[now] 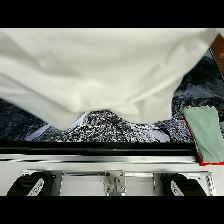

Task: Fold the shirts.

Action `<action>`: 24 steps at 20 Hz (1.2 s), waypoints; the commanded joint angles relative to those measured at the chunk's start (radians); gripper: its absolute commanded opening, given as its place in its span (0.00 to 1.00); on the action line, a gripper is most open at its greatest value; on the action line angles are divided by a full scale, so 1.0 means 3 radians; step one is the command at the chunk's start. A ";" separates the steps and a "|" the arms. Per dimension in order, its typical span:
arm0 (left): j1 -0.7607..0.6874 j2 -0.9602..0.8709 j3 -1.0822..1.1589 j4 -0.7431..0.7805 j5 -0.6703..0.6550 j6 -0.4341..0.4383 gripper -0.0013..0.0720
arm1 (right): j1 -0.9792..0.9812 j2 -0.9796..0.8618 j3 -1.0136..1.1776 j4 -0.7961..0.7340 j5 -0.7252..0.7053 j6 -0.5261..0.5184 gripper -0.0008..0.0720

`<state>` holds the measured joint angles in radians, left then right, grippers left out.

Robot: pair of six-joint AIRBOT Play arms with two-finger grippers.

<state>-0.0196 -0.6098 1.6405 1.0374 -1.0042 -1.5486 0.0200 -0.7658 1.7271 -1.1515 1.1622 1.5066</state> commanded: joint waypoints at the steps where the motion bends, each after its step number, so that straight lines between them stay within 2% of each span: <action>1: 0.0001 0.0120 -0.0128 0.0305 -0.1296 -0.0006 0.08 | 0.0001 0.0052 0.0104 -0.0076 0.0819 0.0029 0.10; 3: 0.0001 0.0331 -0.0388 0.0402 -0.1540 -0.0216 0.08 | 0.0001 0.0106 0.0104 -0.0132 0.1170 0.0050 0.10; 6: 0.0001 0.0843 -0.1114 0.0493 -0.1562 -0.0762 0.07 | 0.0003 0.0065 0.0037 -0.0206 0.1514 0.0347 0.10; 9: 0.0001 0.1432 -0.2256 0.0493 -0.1556 -0.1347 0.08 | 0.0003 -0.0086 -0.0395 -0.0036 0.1593 0.0401 0.10; 11: 0.0001 0.1731 -0.2967 0.0345 -0.1368 -0.1544 0.08 | 0.0029 -0.0242 -0.0909 0.0093 0.1433 0.0374 0.10; 13: 0.0001 0.1876 -0.3526 0.0074 -0.0923 -0.1541 0.08 | 0.0188 -0.0445 -0.1470 0.0055 0.0871 0.0296 0.10; 15: 0.0001 0.1859 -0.3976 -0.0033 -0.0295 -0.1537 0.08 | 0.0388 -0.0778 -0.1872 0.0056 0.0010 0.0224 0.10; 18: 0.0001 0.1794 -0.4538 -0.0037 0.0827 -0.1514 0.08 | 0.0645 -0.1513 -0.1996 0.0131 -0.1119 0.0272 0.10; 20: 0.0001 0.1699 -0.4781 -0.0090 0.1335 -0.1516 0.08 | 0.0659 -0.1905 -0.1996 0.0465 -0.1481 0.0366 0.11; 21: 0.0001 0.1638 -0.4855 -0.0146 0.1470 -0.1516 0.08 | 0.0629 -0.2052 -0.1996 0.0670 -0.1530 0.0365 0.17; 22: 0.0001 0.1582 -0.4891 -0.0173 0.1535 -0.1514 0.08 | 0.0595 -0.2116 -0.1996 0.0757 -0.1514 0.0361 0.41; 23: 0.0001 0.1523 -0.4894 -0.0169 0.1583 -0.1511 0.08 | 0.0543 -0.2125 -0.1995 0.0755 -0.1467 0.0343 0.72; 24: 0.0001 0.1483 -0.4894 -0.0169 0.1677 -0.1511 0.08 | 0.0451 -0.2101 -0.1966 0.0739 -0.1347 0.0240 0.80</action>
<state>-0.0196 -0.1295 0.2222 1.0061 -0.6579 -2.0014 0.1818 -1.3357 1.1419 -0.9909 0.8078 1.6028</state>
